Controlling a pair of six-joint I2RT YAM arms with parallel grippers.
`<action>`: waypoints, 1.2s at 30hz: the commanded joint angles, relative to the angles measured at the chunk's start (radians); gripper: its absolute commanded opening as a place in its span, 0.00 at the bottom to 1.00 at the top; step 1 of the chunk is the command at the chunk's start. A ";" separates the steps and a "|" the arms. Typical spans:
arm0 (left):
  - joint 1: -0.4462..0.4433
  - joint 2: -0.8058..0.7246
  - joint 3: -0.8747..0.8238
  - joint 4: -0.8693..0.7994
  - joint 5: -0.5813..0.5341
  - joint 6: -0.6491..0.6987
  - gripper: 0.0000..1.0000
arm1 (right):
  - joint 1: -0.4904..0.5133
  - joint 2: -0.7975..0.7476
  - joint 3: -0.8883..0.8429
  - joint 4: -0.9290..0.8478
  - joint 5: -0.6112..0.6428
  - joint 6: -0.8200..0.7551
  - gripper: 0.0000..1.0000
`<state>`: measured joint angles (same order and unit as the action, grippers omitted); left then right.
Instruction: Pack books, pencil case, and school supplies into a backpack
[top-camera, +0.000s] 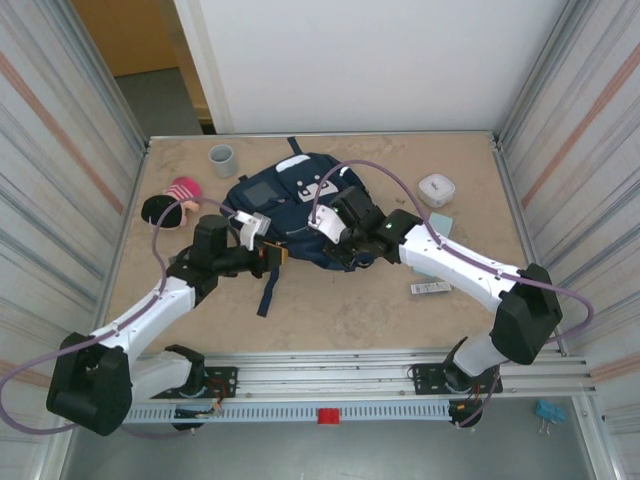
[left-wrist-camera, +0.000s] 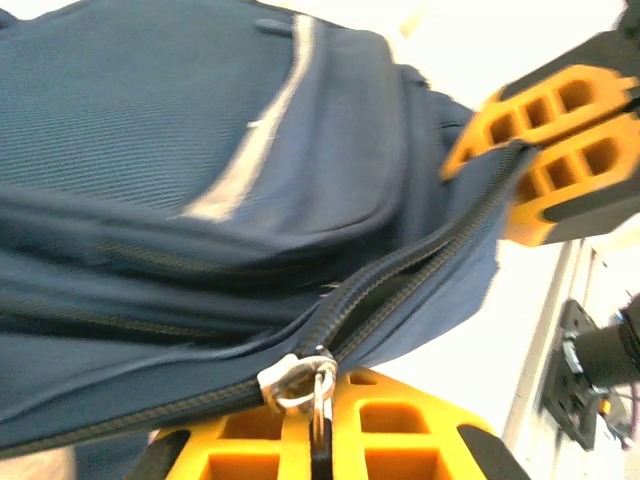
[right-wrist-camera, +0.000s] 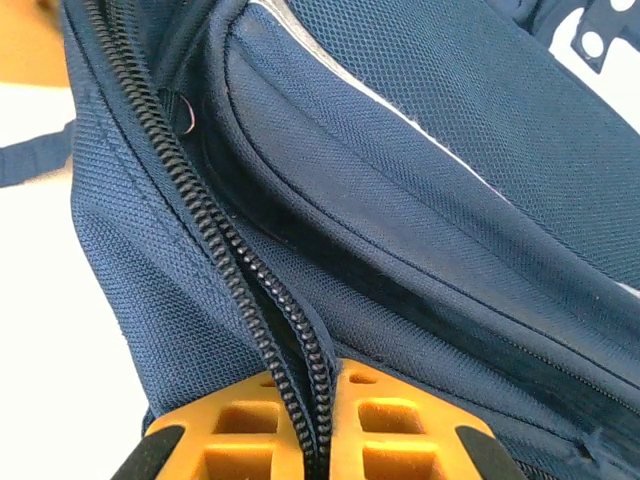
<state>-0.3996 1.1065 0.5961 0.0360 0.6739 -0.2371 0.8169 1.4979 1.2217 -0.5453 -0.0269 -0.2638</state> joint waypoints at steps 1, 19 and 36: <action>-0.079 -0.010 0.105 -0.038 0.162 0.063 0.00 | 0.022 0.017 0.004 0.226 0.010 0.112 0.00; -0.120 0.038 0.061 -0.137 -0.180 -0.010 0.00 | -0.214 -0.201 -0.295 0.247 -0.279 1.136 0.74; -0.195 0.168 -0.054 -0.081 -0.292 -0.088 0.00 | -0.260 -0.017 -0.547 0.571 -0.359 1.521 0.56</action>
<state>-0.5842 1.2575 0.5568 -0.1020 0.4191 -0.2901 0.5495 1.4506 0.6830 -0.0708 -0.3679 1.1793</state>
